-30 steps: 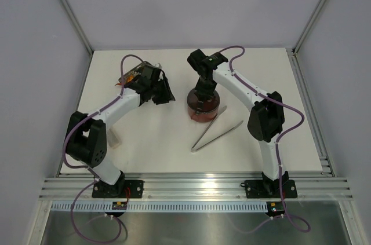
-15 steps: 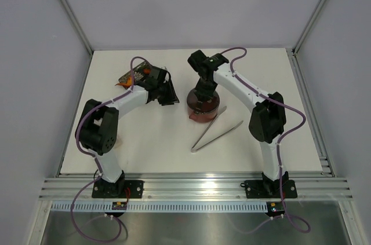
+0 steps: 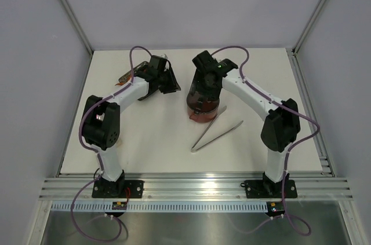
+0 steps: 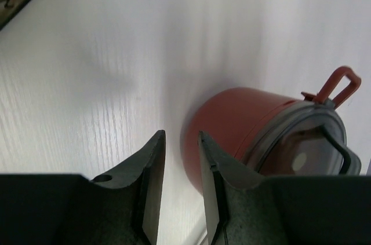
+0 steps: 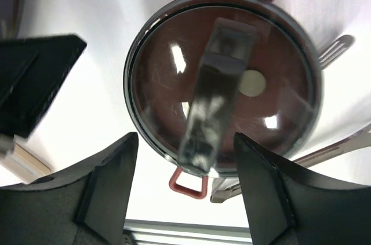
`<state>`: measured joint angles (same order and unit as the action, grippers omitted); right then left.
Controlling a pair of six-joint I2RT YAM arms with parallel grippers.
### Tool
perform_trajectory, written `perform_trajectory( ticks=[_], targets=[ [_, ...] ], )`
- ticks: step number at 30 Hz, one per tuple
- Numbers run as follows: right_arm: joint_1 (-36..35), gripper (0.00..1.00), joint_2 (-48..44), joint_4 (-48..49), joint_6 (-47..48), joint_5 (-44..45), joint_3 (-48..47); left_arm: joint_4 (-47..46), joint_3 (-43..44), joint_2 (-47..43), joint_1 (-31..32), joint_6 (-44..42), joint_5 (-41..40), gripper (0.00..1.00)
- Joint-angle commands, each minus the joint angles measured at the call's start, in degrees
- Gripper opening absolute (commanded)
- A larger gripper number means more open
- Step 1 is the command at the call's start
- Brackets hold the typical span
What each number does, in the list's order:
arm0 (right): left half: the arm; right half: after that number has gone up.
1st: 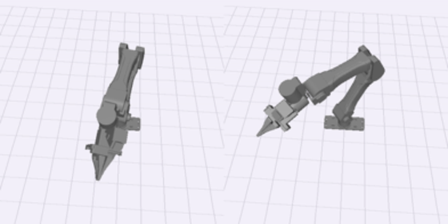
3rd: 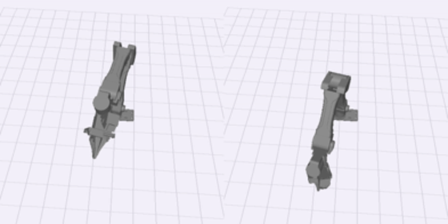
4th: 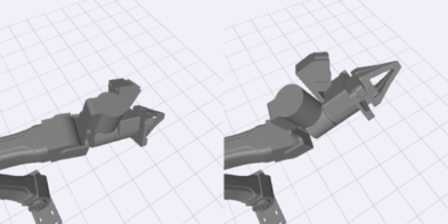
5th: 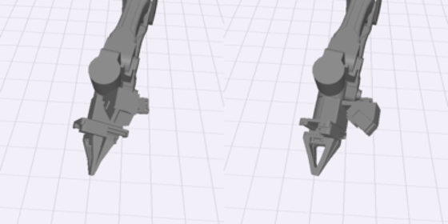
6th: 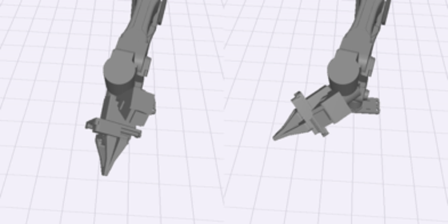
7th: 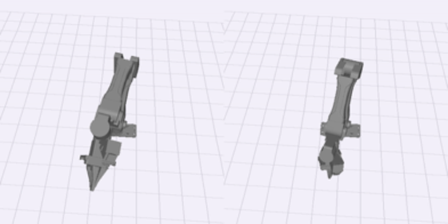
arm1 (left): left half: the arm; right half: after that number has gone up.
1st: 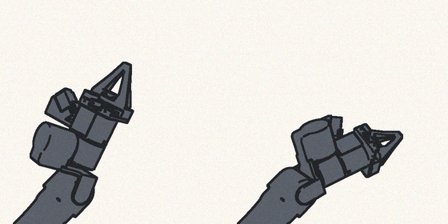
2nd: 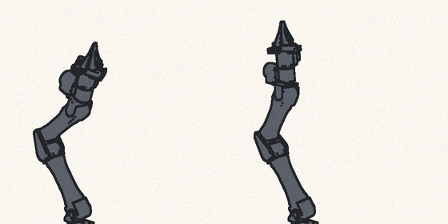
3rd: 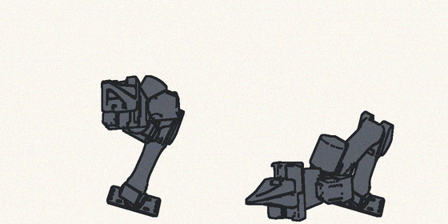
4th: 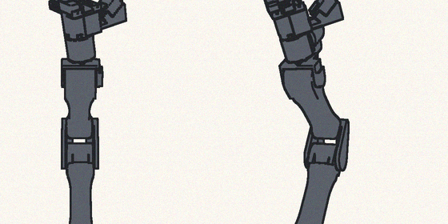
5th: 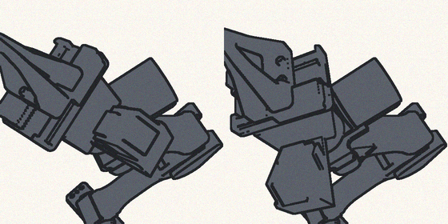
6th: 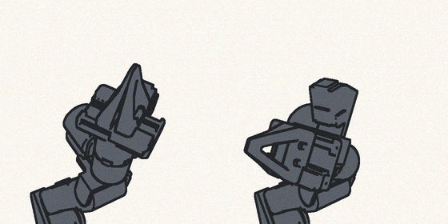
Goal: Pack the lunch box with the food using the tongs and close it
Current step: Adjust the packing box at the center of the board.
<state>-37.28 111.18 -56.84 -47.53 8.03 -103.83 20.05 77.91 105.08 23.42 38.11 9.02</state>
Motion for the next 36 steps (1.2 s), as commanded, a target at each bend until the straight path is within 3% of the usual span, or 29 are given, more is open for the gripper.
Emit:
perform_trajectory(
  ticks=[1, 5, 6, 7, 10, 11, 14, 22, 31, 36],
  targets=[
    [-0.43, 0.75, -10.7, 1.2, 3.41, 4.87, 3.96, -0.28, 4.43, 3.1, -0.66, -1.02, 1.09, 0.31],
    [2.73, 0.71, -18.7, 3.82, 1.92, 7.0, 16.53, -0.63, 7.25, 6.27, -1.09, -0.84, 2.58, 0.3],
    [4.56, 0.65, -21.59, 4.71, 1.48, 6.65, 19.6, -0.37, 8.13, 7.06, -1.1, -1.02, 2.67, 0.3],
    [5.19, 0.48, -22.75, 5.68, 1.47, 6.3, 24.94, 1.72, 10.66, 8.03, -1.1, -1.1, 2.24, 0.3],
    [5.46, 0.28, -24.95, 6.39, 1.39, 6.38, 31.3, 4.9, 14.8, 12.6, -1.18, -1.46, 2.84, 0.26],
    [5.55, 0.16, -25.04, 6.74, 1.21, 5.51, 32.28, 4.91, 15.6, 13.83, -1.18, -1.28, 3.28, 0.23],
    [5.46, 0.08, -24.17, 8.4, 1.73, 2.88, 34.31, 2.72, 14.73, 14.63, -0.92, -0.4, 4.52, 0.18],
    [5.37, 0.05, -14.15, 11.93, 9.2, -4.16, 28.6, -1.15, 11.83, 15.16, -0.13, 0.39, 7.86, 0.01],
    [5.99, 0.06, -7.03, 15.79, 12.02, -6.8, 21.49, -3.97, 8.32, 14.1, 1.28, -0.05, 8.91, 0.0],
    [7.91, 0.06, -4.92, 15.44, 13.34, -6.63, 18.05, -7.57, 2.17, 11.21, 1.63, 1.35, 9.27, 0.0]
  ],
)
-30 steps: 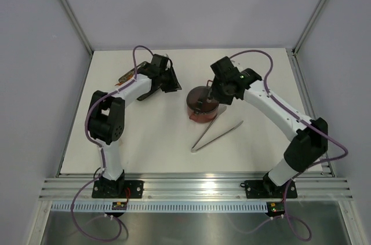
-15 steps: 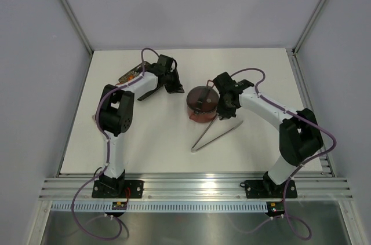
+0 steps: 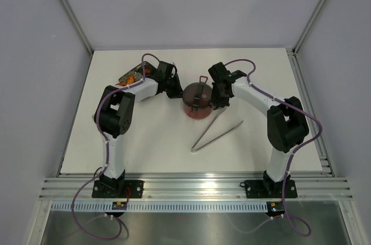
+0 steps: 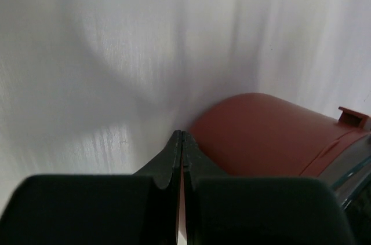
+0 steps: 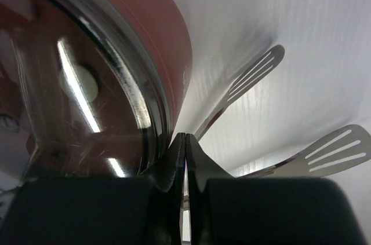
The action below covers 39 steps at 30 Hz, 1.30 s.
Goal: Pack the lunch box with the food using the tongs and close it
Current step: Adjust the packing box at the center of the board.
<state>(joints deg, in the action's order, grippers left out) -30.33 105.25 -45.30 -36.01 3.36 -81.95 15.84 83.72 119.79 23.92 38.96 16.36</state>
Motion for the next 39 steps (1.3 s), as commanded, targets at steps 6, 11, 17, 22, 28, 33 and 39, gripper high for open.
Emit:
perform_trajectory(
  ticks=[6, 11, 17, 22, 28, 33, 39],
  targets=[
    [2.64, 0.07, 2.32, 3.47, 3.58, -1.95, -6.9, -5.55, -10.41, -8.51, 1.56, 1.56, 0.69, 0.0],
    [2.64, 0.07, 1.81, 1.44, 3.23, 0.15, -7.17, -2.75, -11.65, -10.45, 1.65, 1.12, -1.77, 0.0],
    [2.03, 0.08, -6.0, 1.53, 0.24, 4.9, 2.03, 0.86, -10.16, -11.68, 0.52, 0.5, -5.72, 0.0],
    [-0.96, 0.08, -11.29, 2.67, -3.36, 6.75, 8.29, 1.39, -9.02, -11.33, -2.03, 0.94, -5.81, 0.0],
    [-6.23, 0.08, -11.74, 4.69, -7.93, 8.24, 9.97, 2.36, -3.4, -7.47, -3.09, 0.94, -5.99, 0.0],
    [-9.83, 0.08, -8.76, 5.22, -8.2, 8.77, 5.94, 1.31, 0.03, -2.99, -3.0, 2.08, -2.57, 0.0],
    [-13.88, 0.07, -3.13, 4.43, -6.8, 8.16, -1.71, 0.78, 1.09, -1.58, -1.69, 2.08, -1.86, 0.0]
  ],
)
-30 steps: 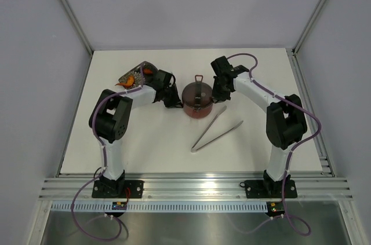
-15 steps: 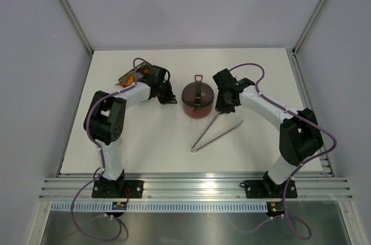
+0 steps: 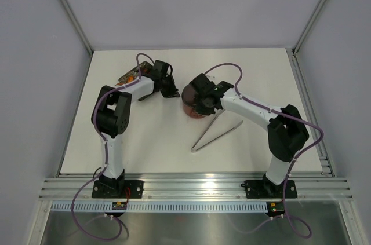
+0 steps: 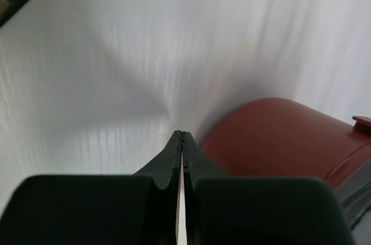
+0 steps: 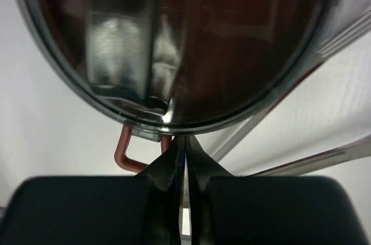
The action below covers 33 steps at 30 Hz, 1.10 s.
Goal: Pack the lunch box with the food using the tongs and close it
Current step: Adjust the packing box at the center of the board.
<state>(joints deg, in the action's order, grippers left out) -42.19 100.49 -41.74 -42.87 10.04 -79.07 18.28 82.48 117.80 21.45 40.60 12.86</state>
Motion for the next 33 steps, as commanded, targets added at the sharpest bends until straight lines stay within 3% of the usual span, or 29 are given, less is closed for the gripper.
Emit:
perform_trajectory(
  ticks=[1, 20, 24, 25, 28, 33],
  targets=[
    [-2.62, 0.07, 2.08, 0.69, 0.24, 1.73, -5.3, -1.58, 2.34, 0.85, 0.87, 0.36, 1.55, 0.0],
    [-3.33, 0.08, -5.21, -2.91, -0.98, 7.36, -1.61, -1.5, -1.35, -2.57, 1.31, -0.7, 0.23, 0.0],
    [-5.53, 0.27, -4.95, -5.36, -0.2, 10.34, -5.39, -1.5, -2.93, -4.15, 1.22, -0.61, -0.38, 0.0],
    [-5.88, 0.44, -4.17, -5.9, -0.19, 10.7, -7.22, -1.41, -3.55, -4.94, 1.31, -0.7, -0.64, 0.0],
    [-6.5, 0.65, -2.58, -8.0, -0.37, 11.05, -9.96, -0.27, -4.43, -6.43, 1.31, -0.78, -2.05, 0.0],
    [-5.97, 0.67, -4.5, -11.25, -2.65, 16.75, -9.53, 3.34, -8.11, -15.65, 1.31, -2.54, -6.7, 0.0]
  ],
)
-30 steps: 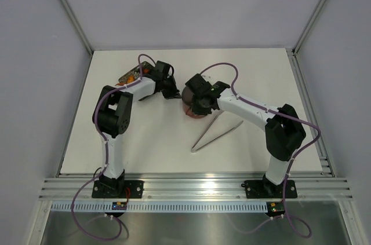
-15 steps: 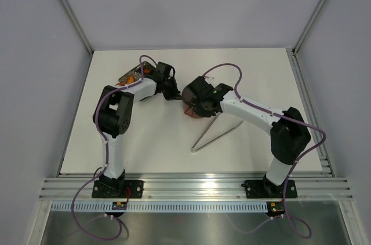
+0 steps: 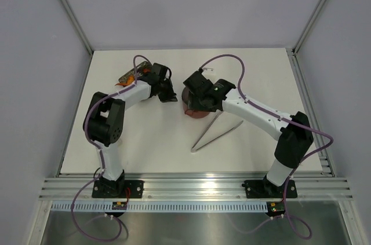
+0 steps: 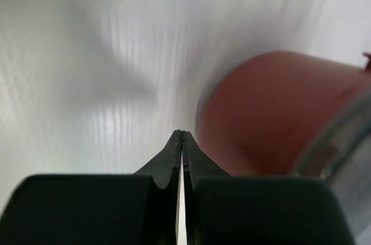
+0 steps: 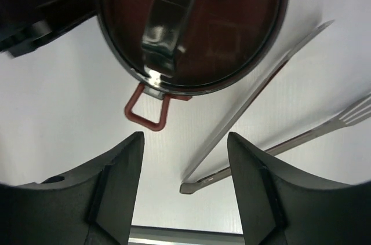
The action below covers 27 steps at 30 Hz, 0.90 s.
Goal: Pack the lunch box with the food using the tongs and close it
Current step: Adjust the packing box at the center of the board.
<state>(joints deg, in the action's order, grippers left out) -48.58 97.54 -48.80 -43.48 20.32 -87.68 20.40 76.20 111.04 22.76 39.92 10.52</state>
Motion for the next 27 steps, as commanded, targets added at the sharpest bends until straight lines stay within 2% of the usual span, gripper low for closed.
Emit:
perform_trajectory(
  ticks=[1, 3, 7, 11, 16, 27],
  targets=[
    [2.15, 0.67, -2.87, -4.29, -2.13, 6.58, 0.39, 1.3, -2.98, -10.57, 0.0, -2.04, -4.89, 0.0],
    [5.06, 0.65, -4.8, -3.16, -2.04, 5.27, 2.5, 2.36, -5.61, -14.43, 0.17, -2.92, -5.51, 0.0],
    [15.67, 0.63, -8.5, 0.1, -0.03, -0.44, 8.56, 5.52, -7.03, -16.12, 2.71, -4.68, -6.04, 0.0],
    [19.91, 0.63, -8.5, -0.07, 2.0, -1.07, 9.63, 6.06, -8.0, -15.68, 6.58, -4.68, -7.88, 0.0],
    [22.03, 0.63, -9.73, 0.89, 2.61, -2.29, 12.0, 5.26, -8.27, -14.46, 9.75, -3.27, -9.12, 0.0],
    [22.83, 0.63, -5.87, 2.74, 3.76, -5.29, 12.97, 6.75, -5.1, -13.31, 13.71, -3.54, -9.47, 0.0]
  ],
)
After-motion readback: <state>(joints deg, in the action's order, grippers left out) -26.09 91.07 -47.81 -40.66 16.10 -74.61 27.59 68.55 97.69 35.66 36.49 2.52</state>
